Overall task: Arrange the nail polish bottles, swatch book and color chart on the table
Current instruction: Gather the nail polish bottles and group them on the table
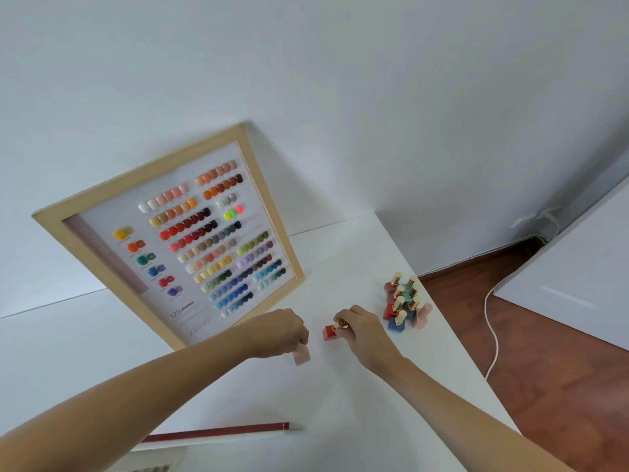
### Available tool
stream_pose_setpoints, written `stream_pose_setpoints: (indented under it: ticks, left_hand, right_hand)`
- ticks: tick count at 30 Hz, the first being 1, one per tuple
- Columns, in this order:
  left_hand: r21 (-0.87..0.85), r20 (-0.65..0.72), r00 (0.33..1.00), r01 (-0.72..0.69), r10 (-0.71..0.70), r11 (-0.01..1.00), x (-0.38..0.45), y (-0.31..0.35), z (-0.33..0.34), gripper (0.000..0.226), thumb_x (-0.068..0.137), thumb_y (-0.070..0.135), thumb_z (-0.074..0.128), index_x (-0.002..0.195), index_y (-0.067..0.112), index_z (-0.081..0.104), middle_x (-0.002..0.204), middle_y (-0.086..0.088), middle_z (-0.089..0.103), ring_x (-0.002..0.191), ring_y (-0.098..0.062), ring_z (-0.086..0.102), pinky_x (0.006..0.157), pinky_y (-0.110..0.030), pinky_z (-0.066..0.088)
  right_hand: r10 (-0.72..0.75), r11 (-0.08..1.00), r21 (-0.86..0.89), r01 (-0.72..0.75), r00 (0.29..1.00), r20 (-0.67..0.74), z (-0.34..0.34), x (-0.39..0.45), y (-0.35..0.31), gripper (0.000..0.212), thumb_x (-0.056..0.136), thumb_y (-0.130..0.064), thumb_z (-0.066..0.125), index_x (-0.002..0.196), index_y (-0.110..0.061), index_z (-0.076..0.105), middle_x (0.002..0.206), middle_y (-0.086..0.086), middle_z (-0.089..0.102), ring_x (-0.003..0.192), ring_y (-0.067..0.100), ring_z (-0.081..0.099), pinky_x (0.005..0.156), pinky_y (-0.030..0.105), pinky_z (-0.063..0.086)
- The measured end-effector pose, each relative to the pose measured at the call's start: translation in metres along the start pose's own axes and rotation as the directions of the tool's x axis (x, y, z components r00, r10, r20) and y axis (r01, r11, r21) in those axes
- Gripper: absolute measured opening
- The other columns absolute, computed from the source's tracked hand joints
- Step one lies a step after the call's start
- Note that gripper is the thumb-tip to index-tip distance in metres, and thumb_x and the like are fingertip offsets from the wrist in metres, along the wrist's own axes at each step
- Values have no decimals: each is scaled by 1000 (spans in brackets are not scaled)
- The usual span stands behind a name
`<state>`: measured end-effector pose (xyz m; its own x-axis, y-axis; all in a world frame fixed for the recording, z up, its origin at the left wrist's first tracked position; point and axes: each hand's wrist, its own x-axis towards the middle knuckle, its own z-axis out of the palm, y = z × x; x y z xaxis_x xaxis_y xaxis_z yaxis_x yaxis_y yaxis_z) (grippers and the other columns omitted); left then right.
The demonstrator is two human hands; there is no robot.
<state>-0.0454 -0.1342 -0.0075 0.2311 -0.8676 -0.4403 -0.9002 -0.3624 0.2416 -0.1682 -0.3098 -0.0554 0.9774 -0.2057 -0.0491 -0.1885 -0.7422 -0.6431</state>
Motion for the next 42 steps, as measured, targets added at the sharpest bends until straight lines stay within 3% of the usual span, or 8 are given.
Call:
stream_pose_setpoints:
  ticks: [6,10,14,17,22,29,36,42]
  left_hand:
    - [-20,-39,998,-53,52,998,40,40,-15,25,96,17,52,116,12,66,113,-5,69,103,-21,60,87,-31,49]
    - [-17,-54,995,-86,85,996,70,68,-26,25,96,16,51,116,13,66,113,-5,69,103,-22,61,89,-34,49]
    - [-50,-94,992,-91,86,995,98,92,-34,26,96,17,49,115,12,67,113,-5,70,103,-22,61,89,-31,48]
    - [-87,-97,994,-63,55,994,115,110,-35,27,95,15,49,114,11,68,111,-7,70,102,-23,62,89,-35,50]
    - [-163,-92,995,22,-38,986,135,132,-26,27,95,16,47,110,9,68,107,-10,71,99,-25,63,84,-31,49]
    - [-213,-95,976,171,-195,962,151,150,-13,27,93,15,45,106,9,68,106,-12,70,98,-25,64,85,-39,54]
    - [-195,-140,957,224,-253,955,158,163,-6,22,93,9,44,91,11,66,93,-12,68,85,-28,64,64,-28,42]
    - [-221,-157,947,243,-280,945,161,167,-4,23,95,10,46,99,14,68,98,-11,69,87,-27,66,72,-32,51]
  right_hand:
    - [86,996,3,-86,994,-70,-34,-37,38,18,91,-16,58,109,-18,61,110,-3,62,98,10,51,79,2,35]
    - [127,992,-17,-128,991,-50,-57,-56,62,19,90,-13,60,109,-15,62,119,3,62,131,30,40,113,37,33]
    - [92,995,-26,-94,992,-84,-78,-66,80,21,88,-9,63,108,-14,62,115,5,64,103,22,62,90,16,44]
    - [110,993,-41,-114,990,-88,-88,-69,96,33,89,-9,61,122,-11,55,93,0,61,79,15,54,72,11,39]
    - [157,987,-22,-159,983,-93,-96,-70,116,23,87,-8,63,109,-14,64,90,3,61,79,17,56,72,27,47]
    - [162,986,-13,-163,983,-89,-100,-67,132,16,86,-10,64,101,-16,66,88,-3,59,78,12,53,68,19,41]
    - [137,990,-30,-139,989,-61,-100,-62,137,11,88,-15,63,99,-15,65,88,-2,58,77,12,51,65,16,36]
    - [111,994,0,-111,992,-60,-100,-60,135,18,87,-13,64,104,-14,65,82,-7,51,73,10,50,59,9,33]
